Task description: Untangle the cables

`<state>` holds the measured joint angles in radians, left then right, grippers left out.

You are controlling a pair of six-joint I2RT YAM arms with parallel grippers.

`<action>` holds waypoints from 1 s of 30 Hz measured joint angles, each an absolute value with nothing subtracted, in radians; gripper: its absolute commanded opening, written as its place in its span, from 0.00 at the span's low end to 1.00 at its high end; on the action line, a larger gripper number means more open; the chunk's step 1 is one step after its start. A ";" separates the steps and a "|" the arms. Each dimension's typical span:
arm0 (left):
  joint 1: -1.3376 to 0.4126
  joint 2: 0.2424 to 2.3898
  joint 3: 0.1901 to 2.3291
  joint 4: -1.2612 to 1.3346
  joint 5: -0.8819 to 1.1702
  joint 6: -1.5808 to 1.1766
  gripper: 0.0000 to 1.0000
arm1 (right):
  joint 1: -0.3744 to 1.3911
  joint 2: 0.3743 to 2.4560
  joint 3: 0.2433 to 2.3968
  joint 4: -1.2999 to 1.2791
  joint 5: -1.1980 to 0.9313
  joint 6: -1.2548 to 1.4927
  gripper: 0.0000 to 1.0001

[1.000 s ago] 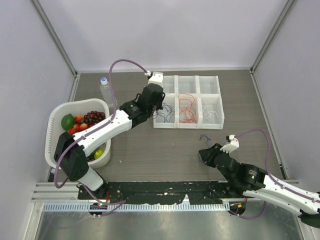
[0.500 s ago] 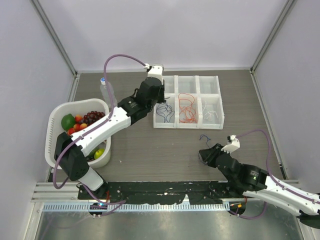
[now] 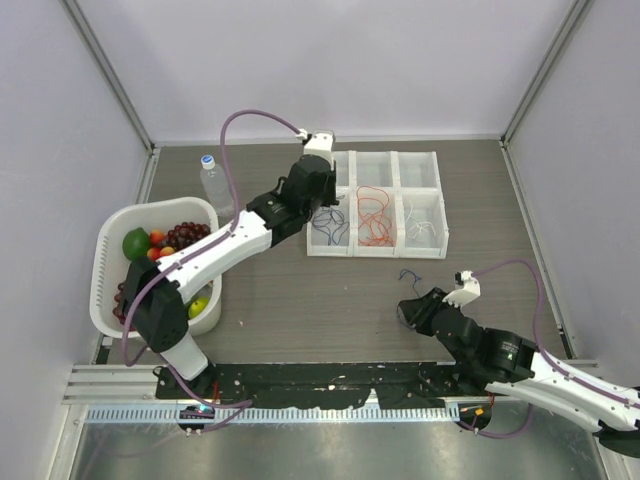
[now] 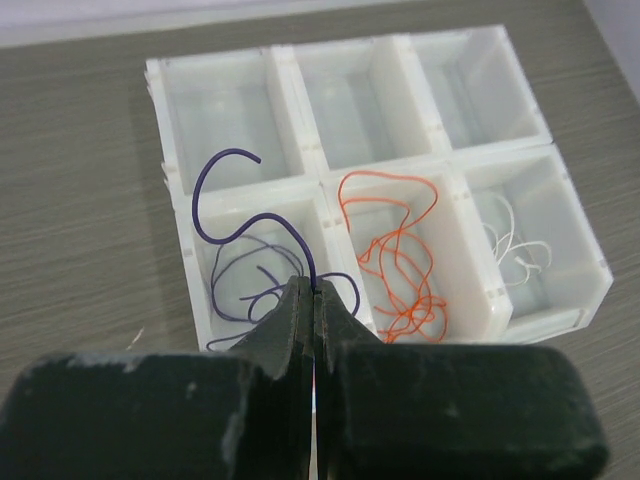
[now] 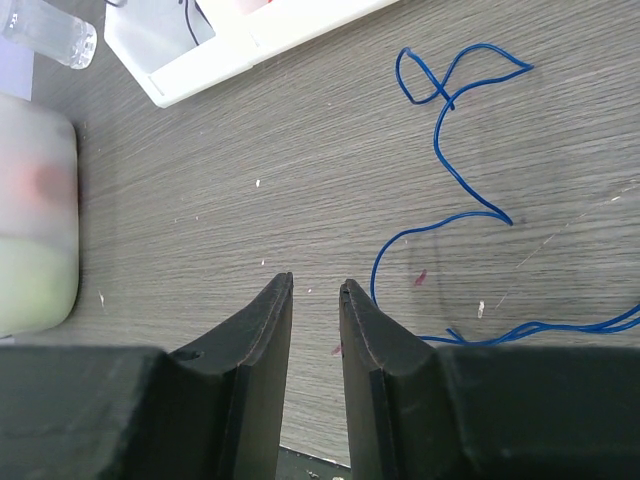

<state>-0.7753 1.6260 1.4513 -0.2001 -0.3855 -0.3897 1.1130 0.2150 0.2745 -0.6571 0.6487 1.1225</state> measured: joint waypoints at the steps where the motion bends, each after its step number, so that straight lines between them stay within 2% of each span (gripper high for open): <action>1: -0.774 1.636 1.437 -0.191 -0.380 -0.393 0.00 | 1.113 0.212 0.274 -0.660 0.649 1.122 0.31; 10: -0.769 1.772 1.308 -0.161 -0.332 -0.449 0.01 | 1.113 0.199 0.274 -0.668 0.649 1.123 0.31; 15: -0.749 1.821 1.308 -0.207 -0.321 -0.493 0.44 | 1.113 0.198 0.274 -0.676 0.648 1.123 0.31; 18: -0.734 1.815 1.308 -0.212 -0.315 -0.513 0.61 | 1.113 0.198 0.274 -0.676 0.649 1.122 0.31; 23: -0.724 1.755 1.297 -0.221 -0.285 -0.541 0.73 | 1.113 0.217 0.276 -0.673 0.649 1.123 0.32; 24: -0.724 1.730 1.288 -0.221 -0.278 -0.545 0.79 | 1.113 0.229 0.277 -0.673 0.652 1.124 0.33; 26: -0.724 1.674 1.266 -0.221 -0.261 -0.554 0.84 | 1.113 0.260 0.279 -0.675 0.663 1.137 0.37; 28: -0.724 1.607 1.233 -0.218 -0.234 -0.571 0.89 | 1.113 0.301 0.288 -0.685 0.681 1.167 0.41; 30: -0.724 1.535 1.193 -0.216 -0.198 -0.583 0.97 | 1.113 0.352 0.308 -0.703 0.708 1.204 0.55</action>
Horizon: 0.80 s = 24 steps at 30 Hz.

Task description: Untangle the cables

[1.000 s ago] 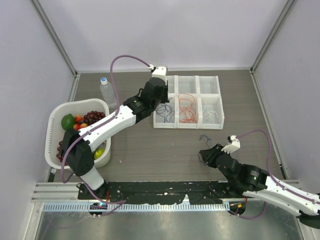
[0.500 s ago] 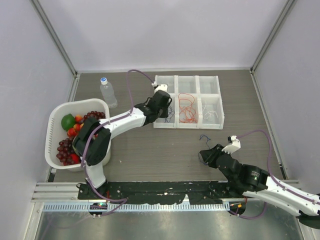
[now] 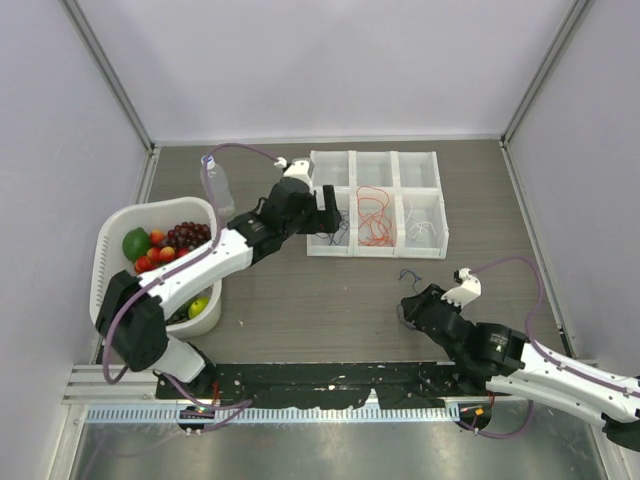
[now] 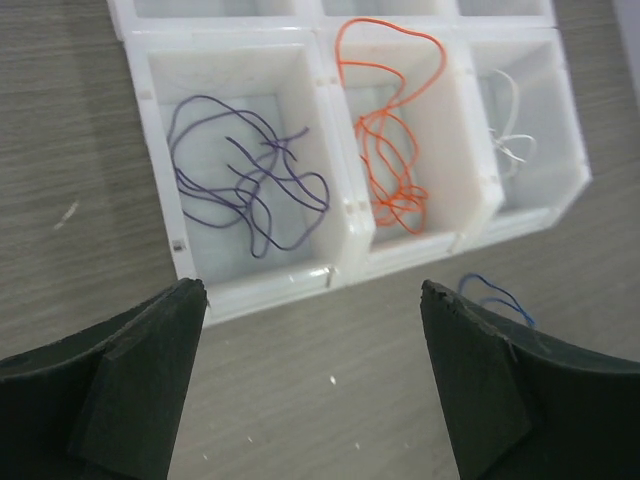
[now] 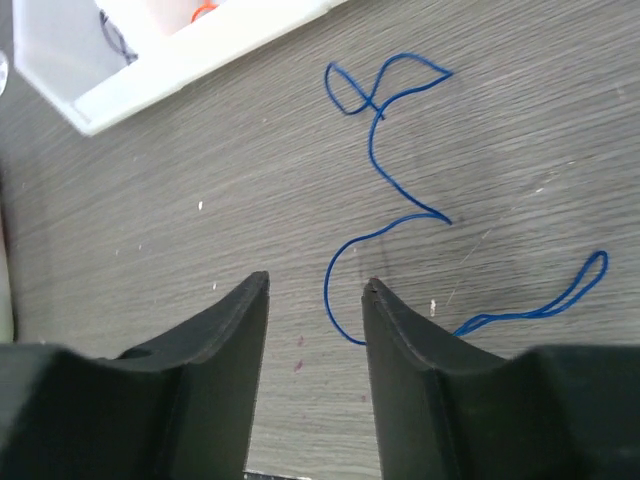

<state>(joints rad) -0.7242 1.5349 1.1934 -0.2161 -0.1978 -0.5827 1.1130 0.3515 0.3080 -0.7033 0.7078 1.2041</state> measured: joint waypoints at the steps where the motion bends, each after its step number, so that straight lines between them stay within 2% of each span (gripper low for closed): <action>1: -0.724 1.501 1.174 -0.214 -0.177 -0.588 1.00 | 1.113 0.379 0.320 -0.713 0.724 1.223 0.59; 5: -0.724 1.385 1.076 -0.182 -0.059 -0.605 1.00 | 1.113 0.484 0.369 -0.754 0.803 1.288 0.76; 7: -0.724 1.339 1.020 -0.171 -0.001 -0.614 1.00 | 1.104 0.539 0.393 -0.781 0.839 1.317 0.79; 11: -0.724 1.257 0.906 -0.169 0.112 -0.631 1.00 | 1.010 0.667 0.445 -0.791 0.873 1.306 0.78; 15: -0.725 1.155 0.825 -0.187 0.191 -0.648 1.00 | 0.824 0.759 0.457 -0.675 0.807 1.150 0.75; 19: -0.725 1.036 0.805 -0.227 0.216 -0.651 1.00 | 0.626 0.847 0.456 -0.529 0.658 0.953 0.63; 21: -0.725 0.970 0.804 -0.244 0.221 -0.650 1.00 | 0.583 0.902 0.456 -0.454 0.563 0.852 0.51; 23: -0.725 0.911 0.804 -0.263 0.221 -0.646 1.00 | 0.579 0.956 0.456 -0.374 0.443 0.758 0.29; 24: -0.725 0.891 0.805 -0.273 0.221 -0.645 1.00 | 0.580 0.974 0.456 -0.348 0.400 0.731 0.22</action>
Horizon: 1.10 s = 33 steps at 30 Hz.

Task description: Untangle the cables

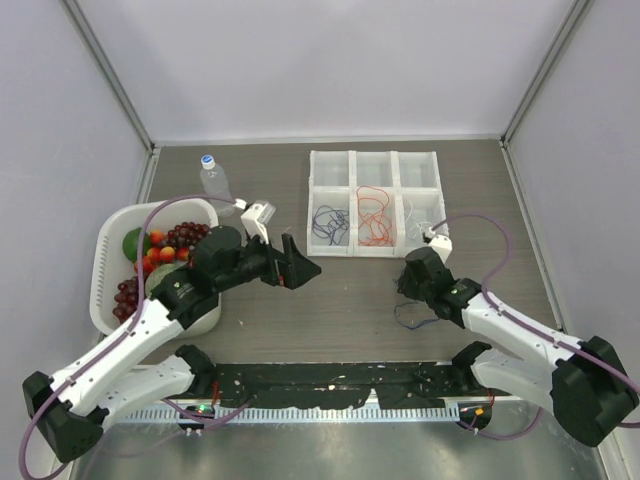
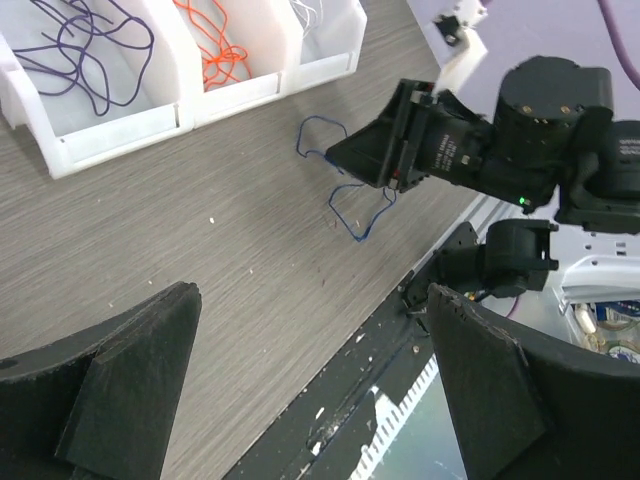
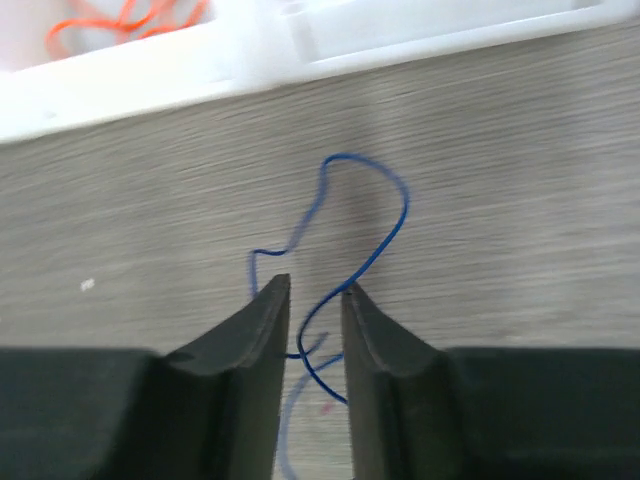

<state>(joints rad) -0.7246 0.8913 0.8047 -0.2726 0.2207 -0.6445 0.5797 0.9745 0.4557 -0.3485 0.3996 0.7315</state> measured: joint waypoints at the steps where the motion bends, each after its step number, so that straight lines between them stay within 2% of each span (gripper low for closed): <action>1: -0.725 0.865 0.805 -0.290 0.216 -0.641 1.00 | 0.583 0.998 0.455 -0.307 0.333 0.704 0.13; 5: -0.725 0.815 0.804 -0.343 0.196 -0.623 1.00 | 0.647 1.068 0.457 -0.178 0.199 0.652 0.01; 8: -0.725 0.802 0.802 -0.373 0.185 -0.616 1.00 | 0.793 1.158 0.495 -0.121 0.164 0.633 0.01; 10: -0.725 0.802 0.794 -0.384 0.181 -0.614 1.00 | 0.893 1.248 0.564 -0.104 0.148 0.622 0.10; 11: -0.725 0.802 0.789 -0.387 0.178 -0.614 1.00 | 0.946 1.293 0.606 -0.091 0.143 0.618 0.20; 15: -0.725 0.801 0.753 -0.387 0.171 -0.622 1.00 | 1.088 1.404 0.745 -0.061 0.162 0.620 0.40; 20: -0.725 0.802 0.669 -0.355 0.173 -0.653 0.98 | 1.117 1.352 0.711 -0.048 0.216 0.680 0.59; 22: -0.725 0.816 0.632 -0.343 0.173 -0.668 0.93 | 1.112 1.272 0.642 -0.051 0.239 0.714 0.66; 25: -0.725 0.876 0.613 -0.344 0.162 -0.684 0.87 | 1.111 1.119 0.514 -0.029 0.269 0.772 0.76; 27: -0.725 0.936 0.614 -0.349 0.136 -0.693 0.87 | 1.111 1.015 0.413 0.018 0.283 0.817 0.78; 30: -0.725 0.979 0.611 -0.373 0.096 -0.701 0.90 | 1.111 0.952 0.303 0.096 0.298 0.868 0.83; 33: -0.725 0.944 0.585 -0.360 0.081 -0.708 0.96 | 1.105 0.970 0.265 0.143 0.311 0.894 0.84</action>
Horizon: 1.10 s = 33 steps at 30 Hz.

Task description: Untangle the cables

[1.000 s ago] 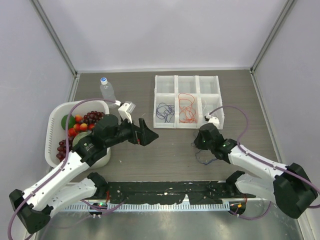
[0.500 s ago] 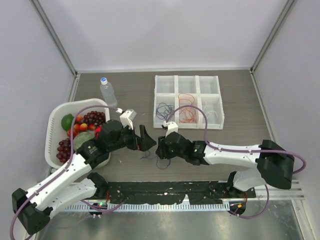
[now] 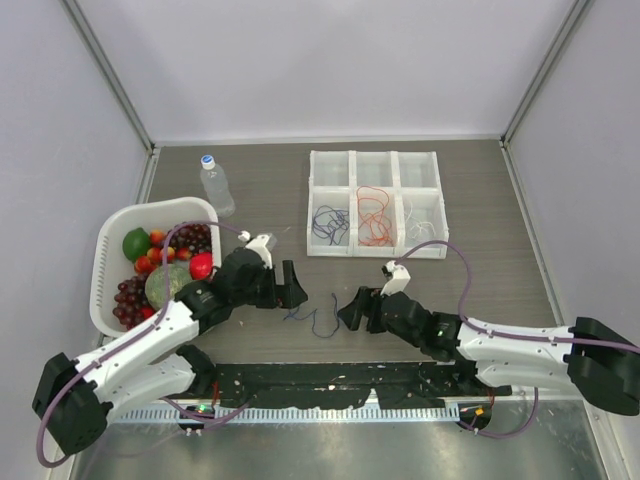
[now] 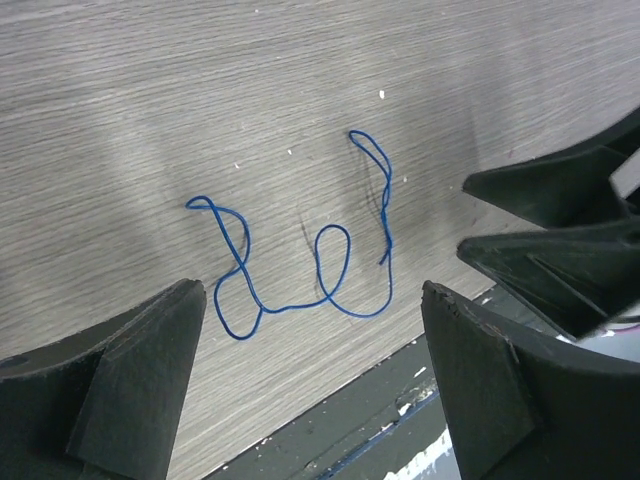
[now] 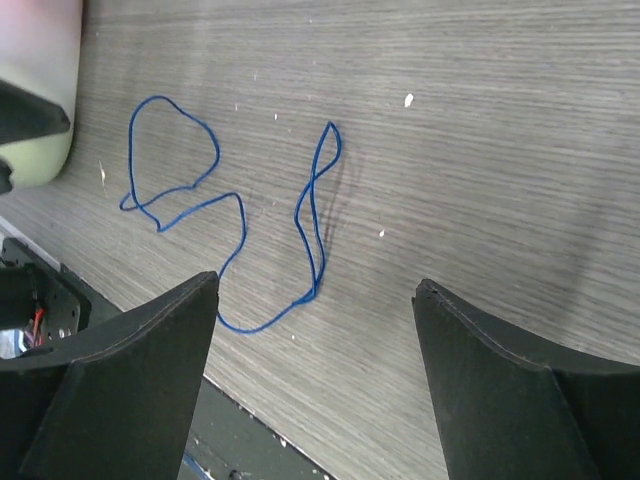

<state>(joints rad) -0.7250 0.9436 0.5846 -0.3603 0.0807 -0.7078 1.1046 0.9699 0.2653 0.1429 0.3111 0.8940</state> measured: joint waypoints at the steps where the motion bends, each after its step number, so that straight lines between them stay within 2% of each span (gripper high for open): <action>1: -0.725 0.916 0.569 -0.352 0.080 -0.712 0.98 | 1.097 0.981 0.261 0.166 0.311 0.898 0.84; 6: -0.725 0.809 0.526 -0.336 0.079 -0.748 1.00 | 1.029 1.095 0.246 0.344 0.258 0.912 0.84; 10: -0.725 0.776 0.486 -0.292 0.093 -0.787 1.00 | 1.007 1.268 0.268 0.471 0.200 0.902 0.83; 16: -0.725 0.690 0.451 -0.286 0.109 -0.807 1.00 | 1.030 1.506 0.440 0.554 0.121 0.878 0.83; 20: -0.725 0.605 0.464 -0.316 0.095 -0.803 1.00 | 1.101 1.590 0.549 0.513 0.149 0.873 0.83; 27: -0.725 0.525 0.490 -0.354 0.072 -0.799 1.00 | 1.255 1.689 0.733 0.317 0.334 0.853 0.82; 30: -0.725 0.527 0.494 -0.361 0.070 -0.794 1.00 | 1.309 1.723 0.799 0.233 0.413 0.840 0.76; 33: -0.725 0.533 0.494 -0.370 0.070 -0.788 1.00 | 1.340 1.749 0.839 0.172 0.479 0.828 0.56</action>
